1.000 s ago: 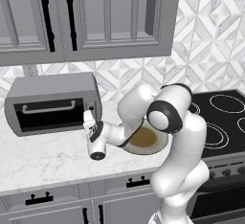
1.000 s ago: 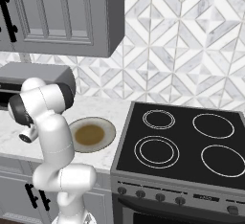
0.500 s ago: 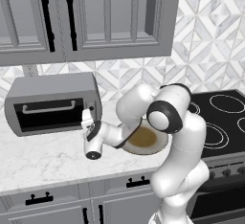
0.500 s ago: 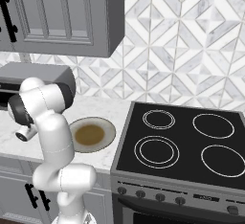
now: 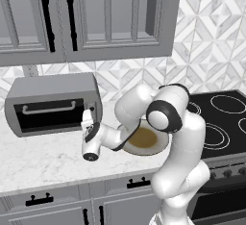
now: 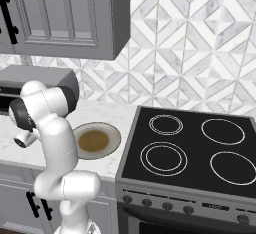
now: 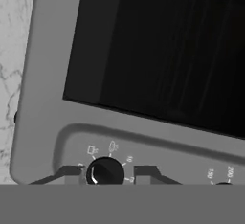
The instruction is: Pick up the kebab skewer and baguette bread, and place them inside the toaster oven. Close the toaster oven door and start by setting the timer.
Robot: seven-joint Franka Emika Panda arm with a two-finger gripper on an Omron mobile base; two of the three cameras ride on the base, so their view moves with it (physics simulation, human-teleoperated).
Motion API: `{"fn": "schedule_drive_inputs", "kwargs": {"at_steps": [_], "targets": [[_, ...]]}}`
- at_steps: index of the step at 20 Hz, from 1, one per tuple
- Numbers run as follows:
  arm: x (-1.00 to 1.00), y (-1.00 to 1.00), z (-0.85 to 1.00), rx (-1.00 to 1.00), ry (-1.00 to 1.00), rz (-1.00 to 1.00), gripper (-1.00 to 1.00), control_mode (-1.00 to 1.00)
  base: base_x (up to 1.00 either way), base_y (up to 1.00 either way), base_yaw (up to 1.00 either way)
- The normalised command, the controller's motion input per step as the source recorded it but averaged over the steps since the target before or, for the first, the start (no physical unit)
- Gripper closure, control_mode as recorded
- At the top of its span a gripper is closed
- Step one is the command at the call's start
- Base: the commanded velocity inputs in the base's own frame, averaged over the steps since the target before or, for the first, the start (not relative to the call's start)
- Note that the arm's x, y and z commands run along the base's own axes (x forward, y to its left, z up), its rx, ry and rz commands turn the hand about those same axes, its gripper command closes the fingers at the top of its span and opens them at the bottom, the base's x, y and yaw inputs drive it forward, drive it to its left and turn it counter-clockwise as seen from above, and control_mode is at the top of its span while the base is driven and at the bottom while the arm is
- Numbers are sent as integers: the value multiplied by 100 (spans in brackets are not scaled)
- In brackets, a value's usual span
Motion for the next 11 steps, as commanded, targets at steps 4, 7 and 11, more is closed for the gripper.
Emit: {"fn": "schedule_drive_inputs", "kwargs": {"at_steps": [4,7,11], "targets": [[33,0,2,53,0,-4,100,-100,0,0,0],[33,0,3,54,0,-4,100,-100,0,0,0],[26,0,0,55,0,-4,100,-100,0,0,0]]}}
